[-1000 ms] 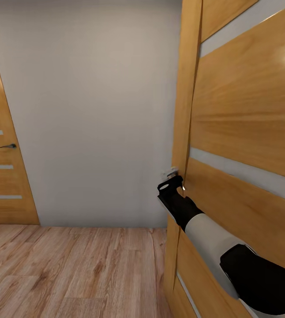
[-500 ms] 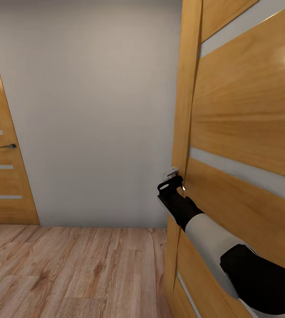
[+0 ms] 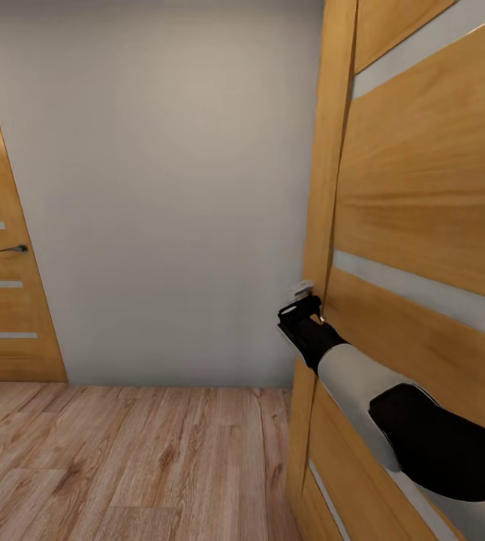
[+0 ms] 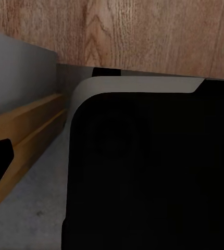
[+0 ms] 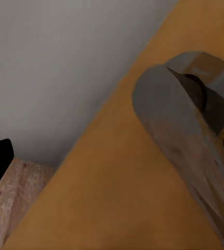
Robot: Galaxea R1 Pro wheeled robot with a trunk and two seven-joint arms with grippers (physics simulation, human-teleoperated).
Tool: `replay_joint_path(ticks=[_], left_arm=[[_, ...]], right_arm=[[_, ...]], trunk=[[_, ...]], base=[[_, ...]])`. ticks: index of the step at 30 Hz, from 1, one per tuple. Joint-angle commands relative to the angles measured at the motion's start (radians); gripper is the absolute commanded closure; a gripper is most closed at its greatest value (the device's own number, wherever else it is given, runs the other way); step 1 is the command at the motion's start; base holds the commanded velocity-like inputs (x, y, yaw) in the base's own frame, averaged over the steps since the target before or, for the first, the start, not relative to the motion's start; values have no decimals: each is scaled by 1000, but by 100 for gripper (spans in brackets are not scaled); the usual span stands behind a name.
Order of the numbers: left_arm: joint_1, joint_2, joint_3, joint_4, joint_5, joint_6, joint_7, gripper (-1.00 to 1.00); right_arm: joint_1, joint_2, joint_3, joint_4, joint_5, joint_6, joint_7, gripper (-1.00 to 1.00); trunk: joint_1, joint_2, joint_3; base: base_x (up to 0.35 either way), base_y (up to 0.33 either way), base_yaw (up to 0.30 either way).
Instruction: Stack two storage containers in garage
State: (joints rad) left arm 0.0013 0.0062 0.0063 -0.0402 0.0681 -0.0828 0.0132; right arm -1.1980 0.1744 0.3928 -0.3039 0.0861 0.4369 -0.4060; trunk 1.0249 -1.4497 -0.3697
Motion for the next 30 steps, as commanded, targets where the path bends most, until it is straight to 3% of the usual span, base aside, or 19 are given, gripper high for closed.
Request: replay_joint_path(ticks=[1, 30], left_arm=[[0, 0, 0, -1, 7, -2, 1, -100], [0, -2, 0, -1, 7, -2, 9, -100]], right_arm=[[-3, 0, -6, 29, -6, 0, 2, -100], [-9, 0, 4, 24, 6, 1, 4, -100]], trunk=[[0, 0, -1], [0, 0, -1]], base=[[0, 0, 0], [0, 0, 0]])
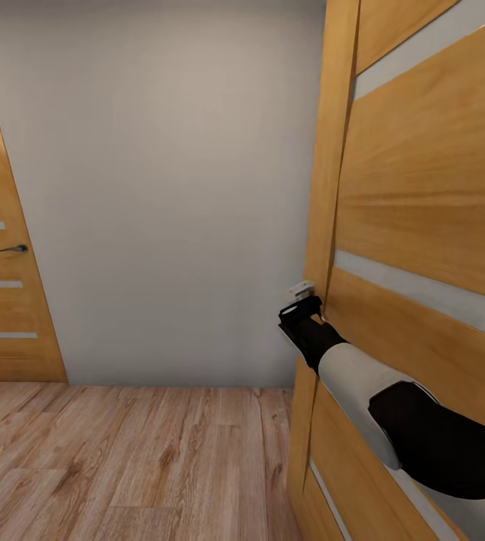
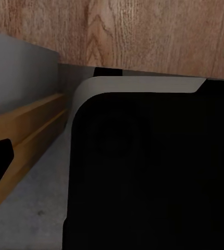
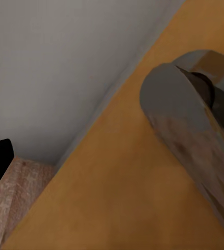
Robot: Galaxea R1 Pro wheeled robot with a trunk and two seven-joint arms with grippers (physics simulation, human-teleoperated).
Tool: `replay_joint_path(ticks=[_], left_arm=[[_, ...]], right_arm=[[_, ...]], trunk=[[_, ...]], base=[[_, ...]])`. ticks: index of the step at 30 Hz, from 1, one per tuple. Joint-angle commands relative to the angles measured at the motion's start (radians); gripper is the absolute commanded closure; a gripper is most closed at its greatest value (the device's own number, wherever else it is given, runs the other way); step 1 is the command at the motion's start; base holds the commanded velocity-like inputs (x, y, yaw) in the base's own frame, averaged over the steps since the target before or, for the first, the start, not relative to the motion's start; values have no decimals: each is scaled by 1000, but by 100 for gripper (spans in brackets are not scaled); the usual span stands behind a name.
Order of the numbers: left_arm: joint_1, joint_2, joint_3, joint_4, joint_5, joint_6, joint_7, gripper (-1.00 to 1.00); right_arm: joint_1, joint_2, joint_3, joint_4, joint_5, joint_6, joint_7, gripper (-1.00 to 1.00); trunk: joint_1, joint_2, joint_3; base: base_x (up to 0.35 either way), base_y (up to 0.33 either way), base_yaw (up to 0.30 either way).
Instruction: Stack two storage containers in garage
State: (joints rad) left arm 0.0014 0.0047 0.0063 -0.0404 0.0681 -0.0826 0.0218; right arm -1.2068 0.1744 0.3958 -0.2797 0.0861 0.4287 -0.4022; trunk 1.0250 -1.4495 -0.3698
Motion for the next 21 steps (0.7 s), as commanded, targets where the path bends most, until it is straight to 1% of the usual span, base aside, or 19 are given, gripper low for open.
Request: replay_joint_path(ticks=[1, 6, 15, 16, 17, 18, 19, 20, 21], left_arm=[[0, 0, 0, -1, 7, -2, 1, -100], [0, 0, 0, -1, 7, -2, 1, -100], [0, 1, 0, -1, 7, -2, 0, -100], [0, 2, 0, -1, 7, -2, 0, -100], [0, 2, 0, -1, 7, -2, 0, -100], [0, 2, -1, -1, 7, -3, -1, -100], [0, 2, -1, -1, 7, -3, -1, -100], [0, 3, -1, -1, 7, -4, -2, -100], [0, 3, -1, -1, 7, -4, -2, -100]], right_arm=[[0, 0, 1, 0, 6, 9, 0, -100], [0, 0, 0, 0, 5, 11, 1, -100], [0, 0, -12, 2, 2, 3, -8, -100], [0, -3, -16, 2, 0, 5, -9, -100], [0, -12, -18, 3, 0, 6, -9, -100], [0, -33, -21, 3, -1, 8, -10, -100], [0, -45, -22, 3, -1, 9, -10, -100], [0, -69, -25, 3, -2, 10, -10, -100], [0, -80, -27, 3, -3, 10, -10, -100]], trunk=[[0, -1, -1], [0, -1, -1], [0, -1, -1], [0, -1, -1], [0, -1, -1], [0, -1, -1], [0, -1, -1], [0, -1, -1], [0, -1, -1]], base=[[0, 0, 0], [0, 0, 0], [0, 0, 0], [0, 0, 0], [0, 0, 0], [0, 0, 0], [0, 0, 0], [0, 0, 0], [0, 0, 0]])
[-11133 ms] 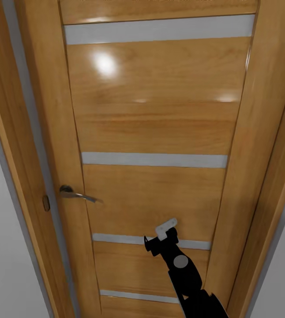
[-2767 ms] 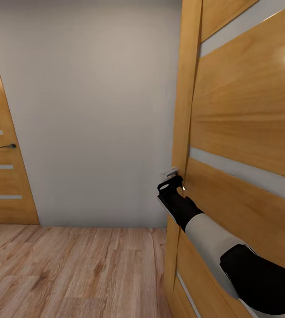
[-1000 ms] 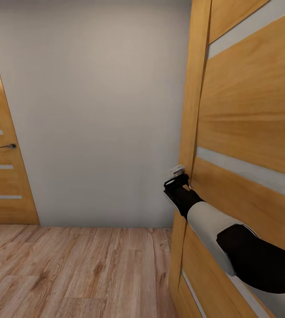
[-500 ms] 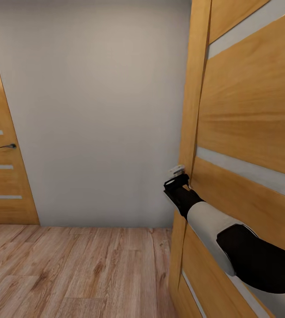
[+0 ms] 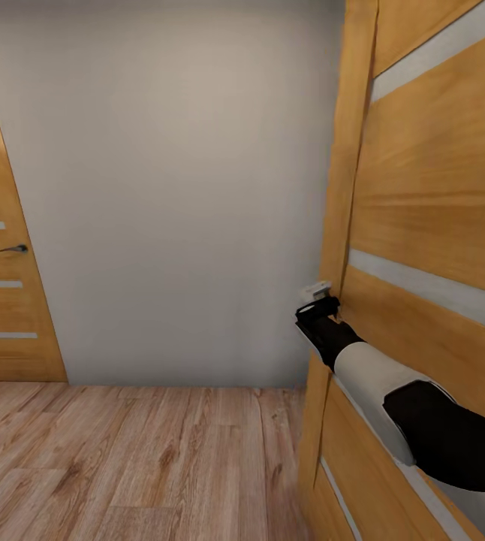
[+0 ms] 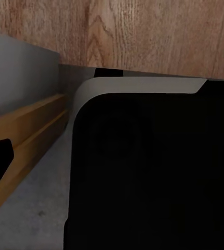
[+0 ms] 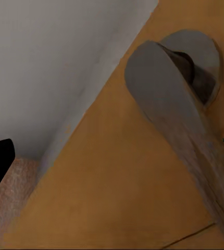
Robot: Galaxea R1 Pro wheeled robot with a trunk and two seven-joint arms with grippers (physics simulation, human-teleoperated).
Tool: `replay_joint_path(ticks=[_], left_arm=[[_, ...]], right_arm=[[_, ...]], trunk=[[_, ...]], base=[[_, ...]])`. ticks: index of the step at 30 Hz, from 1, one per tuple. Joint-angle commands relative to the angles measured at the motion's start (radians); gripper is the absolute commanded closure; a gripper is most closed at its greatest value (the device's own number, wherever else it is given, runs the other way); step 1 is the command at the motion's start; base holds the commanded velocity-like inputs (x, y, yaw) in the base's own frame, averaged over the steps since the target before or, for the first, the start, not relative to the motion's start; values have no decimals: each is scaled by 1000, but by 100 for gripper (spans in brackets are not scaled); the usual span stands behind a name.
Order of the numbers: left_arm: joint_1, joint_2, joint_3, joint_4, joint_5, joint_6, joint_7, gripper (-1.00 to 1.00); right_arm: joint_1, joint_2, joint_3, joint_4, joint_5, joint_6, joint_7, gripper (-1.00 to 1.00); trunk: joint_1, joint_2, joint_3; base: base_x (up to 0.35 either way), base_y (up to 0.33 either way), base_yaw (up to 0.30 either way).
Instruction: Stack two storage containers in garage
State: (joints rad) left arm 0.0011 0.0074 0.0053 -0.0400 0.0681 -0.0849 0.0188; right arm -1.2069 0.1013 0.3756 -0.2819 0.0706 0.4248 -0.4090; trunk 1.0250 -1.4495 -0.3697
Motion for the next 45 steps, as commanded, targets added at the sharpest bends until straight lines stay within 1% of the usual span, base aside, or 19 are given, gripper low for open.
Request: replay_joint_path(ticks=[1, 3, 4, 7, 13, 15, 19, 23, 29, 33, 37, 40, 43, 45], left_arm=[[0, 0, 0, -1, 7, -2, 0, -100], [0, -2, 1, -1, 7, -2, 0, -100], [0, -2, 1, -1, 7, -2, 0, -100], [0, -4, 1, -1, 7, -2, 0, -100], [0, -4, 5, -1, 7, -1, 0, -100], [0, -4, 6, -1, 7, -1, 0, -100], [0, -4, 7, -1, 7, -1, 0, -100], [0, -4, 7, 0, 7, -1, 0, -100], [0, -4, 6, 0, 7, -1, 1, -100], [0, -4, 6, 0, 8, 0, 2, -100], [0, -4, 6, 0, 9, 0, 2, -100], [0, -5, 6, 0, 9, 0, 2, -100], [0, -5, 5, 0, 9, 0, 2, -100], [0, -6, 4, 0, 8, -1, 1, -100]], right_arm=[[0, -40, -13, 5, 12, 15, -4, -100], [0, -79, -18, 5, 12, 15, -4, -100], [0, -94, -19, 4, 12, 15, -4, -100], [0, -119, -22, 3, 12, 15, -5, -100], [0, -147, -28, -2, 11, 15, -22, -100], [0, -161, -39, -9, 11, 15, -27, -100], [0, -178, -61, -15, 11, 16, -31, -100], [0, -209, -81, -27, 11, 17, -36, -100], [0, -230, -87, -33, 11, 17, -39, -100], [0, -259, -89, -34, 11, 17, -40, -100], [0, -260, -90, -34, 11, 17, -39, -100], [0, -247, -88, -34, 11, 17, -38, -100], [0, -242, -88, -34, 12, 17, -38, -100], [0, -223, -87, -33, 10, 17, -38, -100]], trunk=[[0, -1, -1], [0, -1, -1], [0, -1, -1], [0, -1, -1], [0, -1, -1], [0, -1, -1], [0, -1, -1], [0, -1, -1], [0, -1, -1], [0, -1, -1], [0, -1, -1], [0, -1, -1], [0, -1, -1], [0, -1, -1]], base=[[0, 0, 0], [0, 0, 0], [0, 0, 0], [0, 0, 0], [0, 0, 0], [0, 0, 0], [0, 0, 0], [0, 0, 0], [0, 0, 0], [0, 0, 0], [0, 0, 0], [0, 0, 0], [0, 0, 0], [0, 0, 0]])
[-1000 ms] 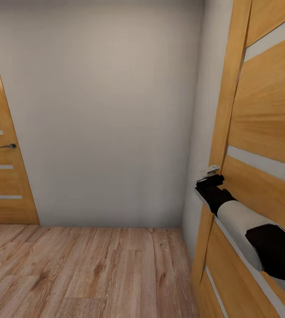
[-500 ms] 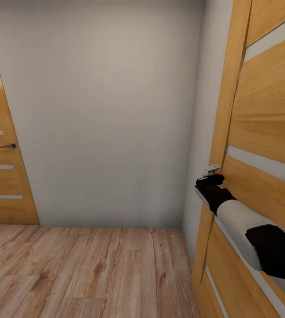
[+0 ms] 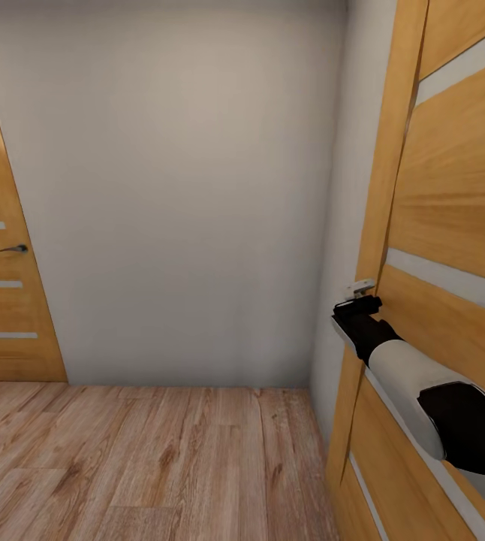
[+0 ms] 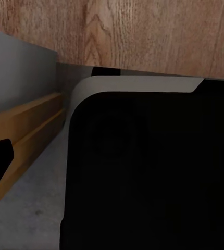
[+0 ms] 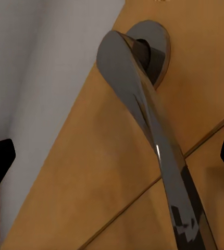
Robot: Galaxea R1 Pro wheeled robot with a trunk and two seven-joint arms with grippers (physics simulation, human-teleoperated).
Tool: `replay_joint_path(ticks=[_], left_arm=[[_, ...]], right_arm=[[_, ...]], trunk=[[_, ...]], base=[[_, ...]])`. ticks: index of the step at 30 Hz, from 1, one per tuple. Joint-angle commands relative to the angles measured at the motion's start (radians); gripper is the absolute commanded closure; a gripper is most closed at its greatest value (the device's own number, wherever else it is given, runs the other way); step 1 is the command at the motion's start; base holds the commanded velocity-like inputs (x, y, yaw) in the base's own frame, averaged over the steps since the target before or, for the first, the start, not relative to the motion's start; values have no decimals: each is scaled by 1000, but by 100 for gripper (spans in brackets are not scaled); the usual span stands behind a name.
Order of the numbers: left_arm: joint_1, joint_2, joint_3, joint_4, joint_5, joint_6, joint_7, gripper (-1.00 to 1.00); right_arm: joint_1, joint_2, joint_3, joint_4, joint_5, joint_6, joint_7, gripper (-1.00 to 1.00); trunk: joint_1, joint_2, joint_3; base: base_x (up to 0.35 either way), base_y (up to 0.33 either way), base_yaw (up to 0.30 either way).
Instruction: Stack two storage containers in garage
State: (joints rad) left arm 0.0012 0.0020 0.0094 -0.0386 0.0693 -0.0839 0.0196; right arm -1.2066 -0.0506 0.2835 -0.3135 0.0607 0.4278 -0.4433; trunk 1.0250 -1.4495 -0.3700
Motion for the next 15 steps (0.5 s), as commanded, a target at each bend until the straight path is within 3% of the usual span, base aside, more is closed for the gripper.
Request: replay_joint_path(ticks=[1, 3, 5, 7, 12, 15], left_arm=[[0, 0, 0, -1, 7, -2, 1, -100], [0, 0, 0, -1, 6, -2, 0, -100], [0, -2, -1, -2, 6, -2, 0, -100], [0, -4, -2, -4, 6, -2, -2, -100], [0, -6, -1, -13, 6, -2, -3, -100], [0, -7, 0, -17, 6, -2, -3, -100]], right_arm=[[-1, -43, 5, -1, 21, 14, -4, -100], [-1, -12, 5, -1, 22, 14, -5, -100], [-1, 66, 5, 2, 24, 14, -20, -100], [-1, 108, 6, 3, 23, 14, -37, -100], [-1, 189, 5, 15, 22, 14, -54, -100], [0, 224, 5, 19, 21, 14, -57, -100]], trunk=[[0, 0, -1], [0, 0, -1], [0, 0, -1], [0, 0, -1], [0, 0, -1], [0, 0, -1]], base=[[0, 0, 0], [0, 0, 0], [0, 0, 0], [0, 0, 0], [0, 0, 0], [0, 0, 0]])
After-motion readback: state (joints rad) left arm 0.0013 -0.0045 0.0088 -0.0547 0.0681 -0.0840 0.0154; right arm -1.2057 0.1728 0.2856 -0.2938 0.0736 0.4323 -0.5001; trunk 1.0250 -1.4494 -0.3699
